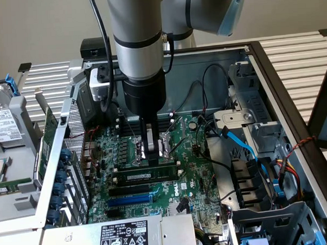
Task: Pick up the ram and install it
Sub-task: 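Insert the ram into the slot, then press down the ram until it locks into place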
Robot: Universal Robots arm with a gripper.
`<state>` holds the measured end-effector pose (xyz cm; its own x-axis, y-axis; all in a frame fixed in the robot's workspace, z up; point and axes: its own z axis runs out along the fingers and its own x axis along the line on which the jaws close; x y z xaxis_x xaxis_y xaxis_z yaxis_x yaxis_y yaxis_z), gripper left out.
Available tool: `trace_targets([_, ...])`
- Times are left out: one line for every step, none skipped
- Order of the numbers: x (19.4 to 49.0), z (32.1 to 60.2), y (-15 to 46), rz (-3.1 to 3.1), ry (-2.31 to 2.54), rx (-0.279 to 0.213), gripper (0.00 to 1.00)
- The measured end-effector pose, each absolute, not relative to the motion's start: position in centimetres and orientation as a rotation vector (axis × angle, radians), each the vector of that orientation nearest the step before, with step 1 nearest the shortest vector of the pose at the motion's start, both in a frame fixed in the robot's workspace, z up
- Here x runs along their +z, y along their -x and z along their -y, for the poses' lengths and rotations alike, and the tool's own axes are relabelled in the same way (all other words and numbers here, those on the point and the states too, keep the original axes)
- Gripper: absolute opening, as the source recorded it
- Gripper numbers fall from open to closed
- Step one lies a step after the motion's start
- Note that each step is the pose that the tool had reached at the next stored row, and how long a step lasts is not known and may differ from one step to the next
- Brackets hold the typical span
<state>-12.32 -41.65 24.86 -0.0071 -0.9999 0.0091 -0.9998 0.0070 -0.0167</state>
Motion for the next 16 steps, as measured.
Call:
trace_targets([24.99, 41.66, 12.33, -2.226, 2.21, -0.029, 0.22])
trace_targets([25.09, 41.66, 12.33, -2.226, 2.21, -0.028, 0.22])
trace_targets([25.19, 41.66, 12.33, -2.225, 2.21, -0.028, 0.22])
trace_targets([25.27, 41.67, 12.33, -2.225, 2.209, -0.028, 0.22])
trace_targets([25.32, 41.67, 12.33, -2.226, 2.209, -0.028, 0.22])
trace_targets([25.37, 41.68, 12.33, -2.226, 2.21, -0.027, 0.22])
trace_targets([25.42, 41.68, 12.33, -2.226, 2.21, -0.026, 0.22])
trace_targets([25.49, 41.68, 12.33, -2.227, 2.211, -0.025, 0.22])
trace_targets([25.56, 41.68, 12.33, -2.228, 2.212, -0.023, 0.22])
trace_targets([25.62, 41.68, 12.35, -2.228, 2.212, -0.021, 0.22])
trace_targets([25.67, 41.68, 12.38, -2.229, 2.213, -0.021, 0.22])
trace_targets([25.7, 41.69, 12.4, -2.229, 2.213, -0.02, 0.22])
trace_targets([25.74, 41.69, 12.43, -2.229, 2.214, -0.019, 0.22])
trace_targets([25.76, 41.69, 12.49, -2.23, 2.214, -0.018, 0.22])
trace_targets([25.78, 41.69, 12.56, -2.23, 2.214, -0.018, 0.22])
trace_targets([25.78, 41.69, 12.63, -2.231, 2.214, -0.017, 0.22])
